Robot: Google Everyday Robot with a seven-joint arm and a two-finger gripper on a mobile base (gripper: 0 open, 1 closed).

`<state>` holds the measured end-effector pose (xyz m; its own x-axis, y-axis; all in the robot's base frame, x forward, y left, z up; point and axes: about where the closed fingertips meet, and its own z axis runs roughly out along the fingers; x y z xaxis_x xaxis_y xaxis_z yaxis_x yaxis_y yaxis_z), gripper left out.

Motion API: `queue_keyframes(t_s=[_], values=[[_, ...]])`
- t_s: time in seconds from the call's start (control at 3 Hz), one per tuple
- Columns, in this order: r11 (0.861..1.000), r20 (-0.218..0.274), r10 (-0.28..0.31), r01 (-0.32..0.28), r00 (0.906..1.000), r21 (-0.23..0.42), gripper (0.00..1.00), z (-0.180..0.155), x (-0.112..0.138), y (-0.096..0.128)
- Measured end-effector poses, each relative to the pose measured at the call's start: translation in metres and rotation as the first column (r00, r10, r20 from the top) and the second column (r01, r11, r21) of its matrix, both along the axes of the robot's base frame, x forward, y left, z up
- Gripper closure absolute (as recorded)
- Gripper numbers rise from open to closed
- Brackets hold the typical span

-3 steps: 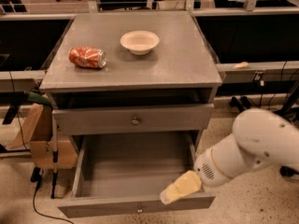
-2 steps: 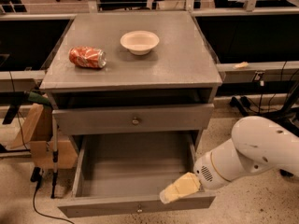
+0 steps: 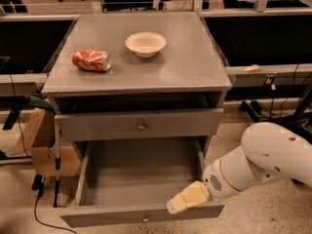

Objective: Close middle drawer

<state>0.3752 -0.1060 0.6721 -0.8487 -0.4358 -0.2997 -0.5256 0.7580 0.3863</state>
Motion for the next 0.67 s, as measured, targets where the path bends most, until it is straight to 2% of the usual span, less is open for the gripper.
queue_keyframes(t_s=[0.33,0.67], values=[[0.998,-0.039,-0.057,0.056,0.9976,-0.015,0.00,-0.031,0.004,-0.008],[0.991,-0.126,-0.136,0.136,0.9827,-0.009,0.06,-0.083,0.005,-0.018]])
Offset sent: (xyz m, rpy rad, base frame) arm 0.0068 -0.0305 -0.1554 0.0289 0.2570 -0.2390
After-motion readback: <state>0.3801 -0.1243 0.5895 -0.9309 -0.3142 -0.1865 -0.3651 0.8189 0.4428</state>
